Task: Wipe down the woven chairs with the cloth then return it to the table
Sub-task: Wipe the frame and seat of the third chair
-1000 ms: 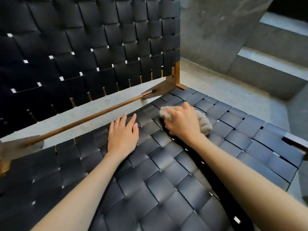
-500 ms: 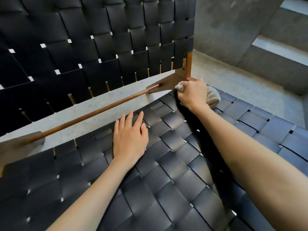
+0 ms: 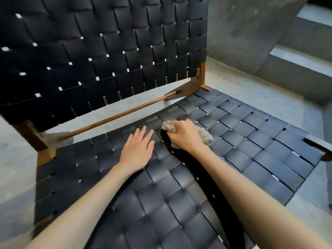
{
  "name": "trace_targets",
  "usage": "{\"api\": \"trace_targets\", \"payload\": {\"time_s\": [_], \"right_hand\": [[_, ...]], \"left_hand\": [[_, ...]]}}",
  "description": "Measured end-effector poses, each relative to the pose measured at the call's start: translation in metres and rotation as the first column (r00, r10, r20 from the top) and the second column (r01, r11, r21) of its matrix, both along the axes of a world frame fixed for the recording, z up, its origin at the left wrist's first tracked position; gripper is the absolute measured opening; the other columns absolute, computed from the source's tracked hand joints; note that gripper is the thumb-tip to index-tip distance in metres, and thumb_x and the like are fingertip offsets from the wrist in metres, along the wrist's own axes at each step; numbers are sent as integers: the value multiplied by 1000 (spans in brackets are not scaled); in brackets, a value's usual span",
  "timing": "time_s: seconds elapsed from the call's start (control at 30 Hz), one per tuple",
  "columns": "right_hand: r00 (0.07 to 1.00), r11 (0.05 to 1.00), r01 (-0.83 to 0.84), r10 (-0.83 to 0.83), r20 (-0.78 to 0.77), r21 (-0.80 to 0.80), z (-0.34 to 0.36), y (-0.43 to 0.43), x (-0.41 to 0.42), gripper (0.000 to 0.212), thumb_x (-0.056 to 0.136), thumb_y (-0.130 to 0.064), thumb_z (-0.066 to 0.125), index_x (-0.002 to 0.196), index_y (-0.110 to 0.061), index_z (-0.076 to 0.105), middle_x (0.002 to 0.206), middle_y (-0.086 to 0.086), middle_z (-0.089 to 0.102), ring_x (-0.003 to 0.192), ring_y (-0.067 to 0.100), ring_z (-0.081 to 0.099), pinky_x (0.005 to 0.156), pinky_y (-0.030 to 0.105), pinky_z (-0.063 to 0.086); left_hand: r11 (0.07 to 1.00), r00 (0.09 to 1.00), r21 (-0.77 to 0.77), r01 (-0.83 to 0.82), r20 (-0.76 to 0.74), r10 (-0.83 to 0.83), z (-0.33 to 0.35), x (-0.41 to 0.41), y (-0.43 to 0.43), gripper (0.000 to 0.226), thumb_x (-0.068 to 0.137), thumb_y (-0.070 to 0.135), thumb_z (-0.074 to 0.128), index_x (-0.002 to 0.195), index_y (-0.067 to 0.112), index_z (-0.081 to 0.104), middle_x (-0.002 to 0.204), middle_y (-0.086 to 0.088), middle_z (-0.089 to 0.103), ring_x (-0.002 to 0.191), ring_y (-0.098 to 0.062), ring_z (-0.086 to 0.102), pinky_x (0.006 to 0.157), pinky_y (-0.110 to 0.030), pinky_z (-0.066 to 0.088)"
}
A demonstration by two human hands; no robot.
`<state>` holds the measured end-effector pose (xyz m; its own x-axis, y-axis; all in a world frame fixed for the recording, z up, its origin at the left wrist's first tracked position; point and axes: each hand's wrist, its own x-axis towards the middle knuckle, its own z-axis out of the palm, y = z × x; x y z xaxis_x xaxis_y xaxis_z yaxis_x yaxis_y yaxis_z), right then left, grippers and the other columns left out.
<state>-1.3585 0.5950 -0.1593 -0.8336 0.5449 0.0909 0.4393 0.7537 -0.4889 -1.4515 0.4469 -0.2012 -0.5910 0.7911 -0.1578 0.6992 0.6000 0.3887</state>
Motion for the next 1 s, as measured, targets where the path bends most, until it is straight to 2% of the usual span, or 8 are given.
{"api": "trace_targets", "payload": {"time_s": [0.2,0.37,0.47,0.57,0.67,0.8,0.87,1.0], "right_hand": [[999,999,-32,33,40,-43,23,-70,47,21,79,-17,56,91,-15,72,84,11,72,88,31,62,76,34,43],[994,993,-80,86,62,-93,44,-132,84,14,77,-19,54,80,-11,66,71,8,68,77,27,61,69,34,47],[992,987,-94,104,69,-127,58,-171,104,16,77,-21,54,83,-15,68,72,6,68,74,22,61,66,31,48],[989,977,-137,143,27,-161,65,-208,124,10,77,-22,55,71,-16,62,64,0,64,69,19,60,62,30,45],[990,969,-141,140,-21,-201,74,-241,148,12,77,-21,57,64,-23,58,58,-5,59,64,13,57,62,31,45],[984,967,-133,103,-143,-218,83,-282,179,9,79,-19,58,75,-18,67,63,-5,64,65,8,58,65,33,49],[971,963,-164,120,-206,-212,87,-305,185,12,81,-18,59,80,-15,71,67,-3,67,67,11,60,67,36,50],[952,964,-200,149,-267,-177,85,-346,180,14,81,-17,61,85,-22,73,69,-5,69,74,18,56,71,35,46]], "left_hand": [[998,999,-52,-21,36,23,26,35,-73,51,102,43,19,151,29,18,160,4,-1,147,-15,-2,117,-31,-1],[997,1000,-73,-22,21,24,52,72,-138,50,103,40,21,151,26,20,160,2,5,147,-17,2,118,-32,2],[997,999,-60,-47,-20,46,62,92,-175,50,103,39,23,151,24,21,159,1,10,147,-18,4,118,-33,3],[992,992,-18,-125,-30,125,67,107,-211,52,102,39,27,150,21,21,159,0,11,147,-20,4,118,-36,2],[974,976,83,-210,69,205,66,124,-244,52,102,39,27,150,20,22,159,0,10,147,-20,-1,117,-37,1],[937,946,241,-254,264,188,62,143,-271,48,103,35,23,150,23,21,160,3,4,146,-17,-9,117,-36,-1],[930,944,274,-245,286,164,62,144,-275,47,104,34,21,150,23,20,160,1,2,145,-19,-11,117,-37,-1],[922,955,327,-206,274,117,58,142,-277,46,103,20,30,149,18,22,159,-7,3,145,-25,-13,118,-46,2]]}}
